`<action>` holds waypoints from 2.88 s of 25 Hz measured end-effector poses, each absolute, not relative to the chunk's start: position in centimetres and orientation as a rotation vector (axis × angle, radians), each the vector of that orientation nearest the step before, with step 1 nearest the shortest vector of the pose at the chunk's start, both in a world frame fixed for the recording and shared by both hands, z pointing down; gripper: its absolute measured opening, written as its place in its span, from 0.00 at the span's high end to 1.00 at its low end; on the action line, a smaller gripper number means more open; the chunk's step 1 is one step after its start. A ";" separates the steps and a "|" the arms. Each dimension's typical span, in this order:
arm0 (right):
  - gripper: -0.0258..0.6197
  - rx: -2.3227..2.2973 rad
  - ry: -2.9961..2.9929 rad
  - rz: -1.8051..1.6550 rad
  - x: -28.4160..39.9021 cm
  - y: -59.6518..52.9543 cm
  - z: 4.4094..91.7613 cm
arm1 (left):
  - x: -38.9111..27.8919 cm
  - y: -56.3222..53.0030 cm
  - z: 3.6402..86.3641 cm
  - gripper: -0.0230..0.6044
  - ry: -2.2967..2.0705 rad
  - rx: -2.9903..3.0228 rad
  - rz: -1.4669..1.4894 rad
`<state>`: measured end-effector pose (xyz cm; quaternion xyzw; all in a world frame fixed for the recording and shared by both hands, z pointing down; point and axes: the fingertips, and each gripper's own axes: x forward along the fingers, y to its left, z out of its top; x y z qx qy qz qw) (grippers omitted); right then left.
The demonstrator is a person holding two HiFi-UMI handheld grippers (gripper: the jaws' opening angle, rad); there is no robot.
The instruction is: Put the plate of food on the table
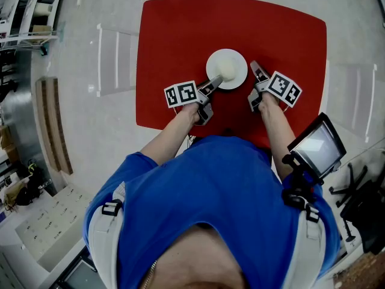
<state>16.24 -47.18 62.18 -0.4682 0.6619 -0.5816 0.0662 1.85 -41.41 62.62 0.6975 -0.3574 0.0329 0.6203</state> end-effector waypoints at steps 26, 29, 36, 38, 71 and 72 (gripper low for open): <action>0.93 -1.408 2.017 -1.697 16.7 -47.6 61.9 | 1.6 -39.5 64.6 0.52 -0.796 1.986 0.733; 0.93 -1.412 2.014 -1.682 16.6 -47.6 61.3 | 1.0 -40.0 64.0 0.52 -0.816 1.992 0.714; 0.93 -1.420 2.021 -1.629 16.0 -44.8 58.8 | 0.1 -39.1 61.2 0.52 -0.867 2.061 0.641; 0.93 -1.420 2.019 -1.613 15.8 -44.3 58.3 | 0.0 -39.1 60.5 0.52 -0.873 2.083 0.612; 0.96 -1.437 2.368 -0.977 7.9 -30.4 45.6 | -8.0 -34.4 46.3 0.95 -0.962 2.373 0.034; 0.96 -1.443 2.375 -0.969 7.9 -30.2 45.6 | -8.0 -34.4 46.3 0.95 -0.959 2.373 0.032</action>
